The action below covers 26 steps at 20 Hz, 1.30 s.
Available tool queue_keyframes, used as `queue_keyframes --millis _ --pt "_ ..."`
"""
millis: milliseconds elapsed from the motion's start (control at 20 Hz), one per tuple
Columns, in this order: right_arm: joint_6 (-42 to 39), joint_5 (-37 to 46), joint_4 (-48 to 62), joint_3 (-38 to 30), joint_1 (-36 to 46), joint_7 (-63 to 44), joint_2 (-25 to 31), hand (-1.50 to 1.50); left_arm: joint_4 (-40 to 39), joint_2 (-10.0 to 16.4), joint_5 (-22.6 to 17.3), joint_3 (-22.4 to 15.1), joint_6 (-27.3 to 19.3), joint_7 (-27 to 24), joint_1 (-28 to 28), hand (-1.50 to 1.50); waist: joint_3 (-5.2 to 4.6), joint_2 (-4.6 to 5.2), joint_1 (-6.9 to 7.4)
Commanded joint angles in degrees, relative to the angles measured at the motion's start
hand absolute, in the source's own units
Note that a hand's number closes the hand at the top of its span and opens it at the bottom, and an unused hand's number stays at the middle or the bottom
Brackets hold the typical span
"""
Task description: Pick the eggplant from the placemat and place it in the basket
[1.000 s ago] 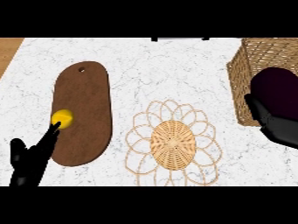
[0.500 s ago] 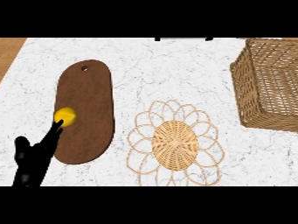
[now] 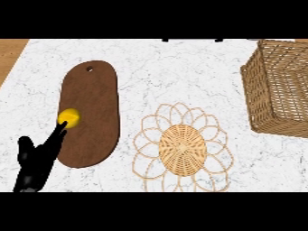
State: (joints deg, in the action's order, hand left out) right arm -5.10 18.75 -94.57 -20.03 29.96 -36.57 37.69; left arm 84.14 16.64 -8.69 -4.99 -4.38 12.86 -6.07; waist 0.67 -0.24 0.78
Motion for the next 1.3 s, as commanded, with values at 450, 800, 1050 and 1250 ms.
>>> queue_keyframes --millis 450,800,1050,1250 --pt "4.9 -5.7 24.8 -7.5 2.4 18.9 -3.3 1.5 -7.3 -0.7 0.1 1.6 2.1 -0.2 0.7 0.0 -0.63 0.64 -0.37" --pt "6.5 -5.1 36.9 -7.4 6.5 26.4 -2.6 1.5 -3.0 -1.4 1.4 0.6 1.6 2.3 -1.5 0.0 -0.62 0.59 0.29" --pt "10.1 4.7 42.3 -4.6 3.0 27.4 3.8 1.5 -1.5 -1.1 1.1 0.7 2.0 3.1 -1.9 0.0 -0.6 0.78 0.64" --pt "8.2 5.2 44.5 -3.2 1.3 34.2 4.6 -1.5 -4.9 -2.5 1.8 1.6 1.1 0.4 -1.4 0.0 -0.64 0.59 -0.03"
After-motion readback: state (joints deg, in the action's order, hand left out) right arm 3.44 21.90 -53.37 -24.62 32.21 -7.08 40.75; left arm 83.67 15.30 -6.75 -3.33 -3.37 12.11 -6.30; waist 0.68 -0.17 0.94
